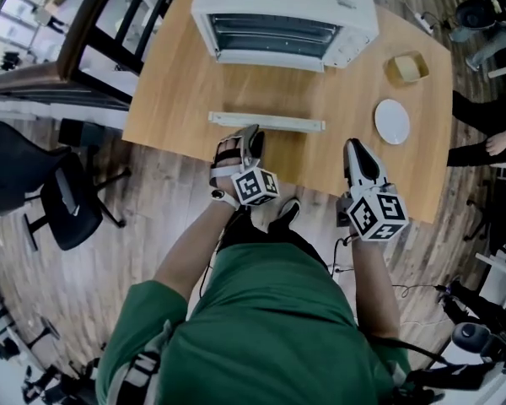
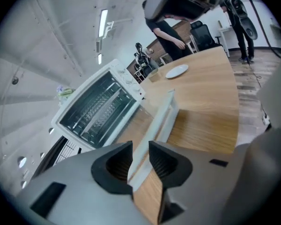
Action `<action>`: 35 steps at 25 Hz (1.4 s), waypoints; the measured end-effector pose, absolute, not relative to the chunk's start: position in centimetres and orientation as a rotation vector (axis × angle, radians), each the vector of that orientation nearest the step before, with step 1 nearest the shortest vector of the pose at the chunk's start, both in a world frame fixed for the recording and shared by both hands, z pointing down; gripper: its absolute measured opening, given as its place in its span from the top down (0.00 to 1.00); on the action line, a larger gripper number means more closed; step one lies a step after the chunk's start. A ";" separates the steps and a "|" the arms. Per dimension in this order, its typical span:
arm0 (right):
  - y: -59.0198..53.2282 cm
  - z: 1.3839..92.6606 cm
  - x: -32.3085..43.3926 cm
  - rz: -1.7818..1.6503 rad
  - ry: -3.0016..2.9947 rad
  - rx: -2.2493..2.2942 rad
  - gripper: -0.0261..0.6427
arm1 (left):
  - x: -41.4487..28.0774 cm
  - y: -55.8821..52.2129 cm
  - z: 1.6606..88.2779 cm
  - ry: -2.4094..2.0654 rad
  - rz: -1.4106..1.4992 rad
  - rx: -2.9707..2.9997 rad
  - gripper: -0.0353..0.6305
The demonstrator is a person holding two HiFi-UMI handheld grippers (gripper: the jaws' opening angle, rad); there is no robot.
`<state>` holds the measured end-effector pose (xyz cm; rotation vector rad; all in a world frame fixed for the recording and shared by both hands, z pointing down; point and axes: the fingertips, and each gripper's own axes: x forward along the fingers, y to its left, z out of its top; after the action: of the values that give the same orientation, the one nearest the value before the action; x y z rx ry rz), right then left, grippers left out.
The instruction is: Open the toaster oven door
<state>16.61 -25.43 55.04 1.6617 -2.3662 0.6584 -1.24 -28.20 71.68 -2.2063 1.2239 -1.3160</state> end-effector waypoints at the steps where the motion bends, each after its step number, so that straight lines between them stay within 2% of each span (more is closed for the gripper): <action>1: -25.5 54.6 16.6 0.656 -2.374 1.668 0.88 | -1.2 -28.6 70.2 1.252 -1.282 -2.212 0.77; 10: -27.9 48.4 16.3 0.538 -2.472 1.759 0.88 | -0.2 -34.0 51.9 1.521 -0.760 -2.365 0.77; 16: -29.5 42.9 17.6 0.353 -2.517 1.861 0.88 | 0.7 -34.0 43.3 1.542 -0.439 -2.491 0.77; 20: -29.6 38.8 18.3 0.169 -2.532 1.902 0.88 | 0.7 -33.3 39.3 1.551 -0.293 -2.529 0.77; 25: -29.0 34.8 18.9 0.008 -2.556 1.937 0.88 | 1.3 -32.3 34.6 1.518 -0.115 -2.570 0.82; 35: -28.3 31.4 19.3 -0.101 -2.573 1.949 0.88 | 1.5 -32.1 32.2 1.523 -0.016 -2.597 0.82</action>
<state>19.27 -28.34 31.42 1.9486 -2.5727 -0.1014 1.51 -32.13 32.15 -2.5969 1.5233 -0.0162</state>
